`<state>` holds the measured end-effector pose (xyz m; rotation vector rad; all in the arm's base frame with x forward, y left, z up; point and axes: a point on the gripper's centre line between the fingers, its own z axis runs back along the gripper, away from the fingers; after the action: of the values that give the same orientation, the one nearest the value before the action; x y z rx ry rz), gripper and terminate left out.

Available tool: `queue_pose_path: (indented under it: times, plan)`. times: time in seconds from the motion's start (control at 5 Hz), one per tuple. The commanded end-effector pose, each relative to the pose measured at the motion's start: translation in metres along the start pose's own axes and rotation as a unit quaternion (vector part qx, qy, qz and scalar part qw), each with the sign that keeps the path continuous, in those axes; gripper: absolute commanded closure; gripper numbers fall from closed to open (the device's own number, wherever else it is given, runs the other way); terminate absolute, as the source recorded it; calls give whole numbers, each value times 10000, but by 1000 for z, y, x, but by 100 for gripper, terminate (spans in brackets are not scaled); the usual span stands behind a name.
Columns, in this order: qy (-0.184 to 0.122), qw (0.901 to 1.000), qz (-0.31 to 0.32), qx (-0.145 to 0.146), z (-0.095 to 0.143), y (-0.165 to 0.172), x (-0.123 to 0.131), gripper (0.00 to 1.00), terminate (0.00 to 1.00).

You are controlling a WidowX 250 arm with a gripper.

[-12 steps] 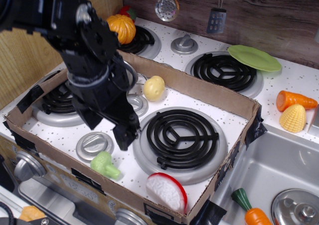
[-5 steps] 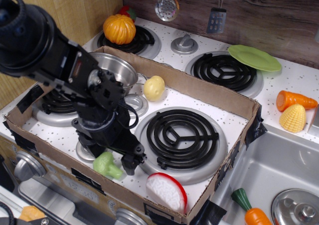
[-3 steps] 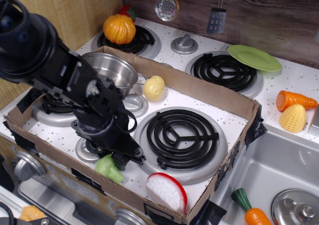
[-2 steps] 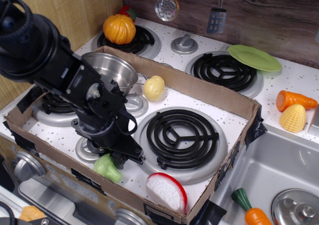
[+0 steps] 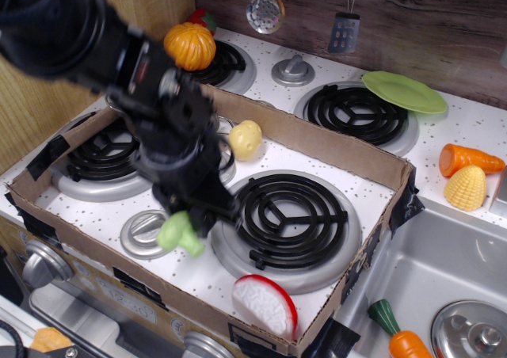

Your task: Put broccoli in pot

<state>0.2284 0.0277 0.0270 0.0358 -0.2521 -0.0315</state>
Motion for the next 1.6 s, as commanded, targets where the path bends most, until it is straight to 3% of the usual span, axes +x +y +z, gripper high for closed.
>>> queue_pose_path:
  times: [0.0,0.2,0.6,0.8,1.0,1.2,1.4]
  plan:
    - [-399,9965,-737,49,29,4,80,100,0]
    - [-550,9937,-975,5,29,6,107,100,0]
    - [-723,9903,-1189,42,21,16,124,100,0]
    - [-323,9931,-1122,-126,18,39,113,100,0]
    - [-316,9921,-1200,-206,15,74,102,100,0]
    - [-358,9887,-1456,1,26,106,98,100,0]
    - [-375,9854,-1656,-106,24,123,105,100,0]
